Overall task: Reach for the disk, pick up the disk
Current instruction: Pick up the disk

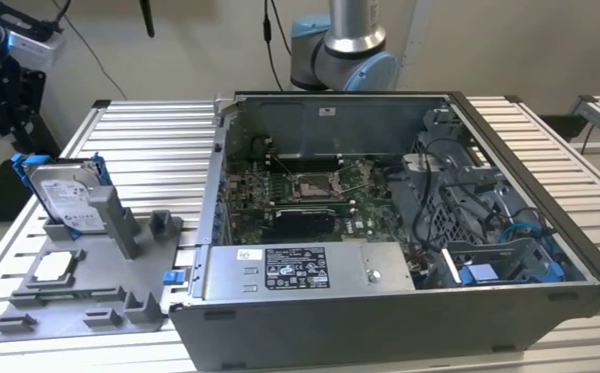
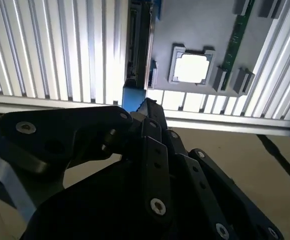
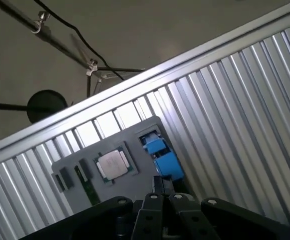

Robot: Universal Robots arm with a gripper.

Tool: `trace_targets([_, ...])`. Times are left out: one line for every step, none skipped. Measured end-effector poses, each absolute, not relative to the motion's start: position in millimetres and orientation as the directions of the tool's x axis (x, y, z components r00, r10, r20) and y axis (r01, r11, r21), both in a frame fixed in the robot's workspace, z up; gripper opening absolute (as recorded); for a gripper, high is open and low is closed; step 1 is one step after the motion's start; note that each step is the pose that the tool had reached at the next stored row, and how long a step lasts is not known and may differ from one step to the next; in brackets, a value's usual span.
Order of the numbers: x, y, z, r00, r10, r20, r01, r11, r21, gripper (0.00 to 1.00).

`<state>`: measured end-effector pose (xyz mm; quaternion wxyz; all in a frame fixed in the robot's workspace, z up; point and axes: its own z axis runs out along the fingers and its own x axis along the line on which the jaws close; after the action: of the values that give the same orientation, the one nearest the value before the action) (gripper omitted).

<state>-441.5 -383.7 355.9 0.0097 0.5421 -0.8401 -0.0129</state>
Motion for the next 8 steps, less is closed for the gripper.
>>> trace_targets([-441.5, -383.7, 355.9, -0.396, -0.918, 0.003, -0.918, 0.396, 0.032, 0.0])
trace_targets([-441.5, -383.7, 355.9, -0.379, -0.925, 0.003, -0.925, 0.379, 0.032, 0.0])
trace_targets([-441.5, -383.7, 355.9, -0.361, -0.932, 0.004, -0.932, 0.361, 0.032, 0.0])
trace_targets([-441.5, -383.7, 355.9, -0.346, -0.938, 0.004, -0.938, 0.346, 0.031, 0.0])
trace_targets([-441.5, -383.7, 355.9, -0.329, -0.944, 0.005, -0.944, 0.329, 0.031, 0.0])
trace_targets([-441.5, -383.7, 355.9, -0.311, -0.95, 0.006, -0.95, 0.311, 0.031, 0.0])
trace_targets([-441.5, -383.7, 355.9, -0.295, -0.955, 0.006, -0.955, 0.295, 0.031, 0.0])
trace_targets([-441.5, -383.7, 355.9, -0.28, -0.96, 0.007, -0.959, 0.28, 0.03, 0.0])
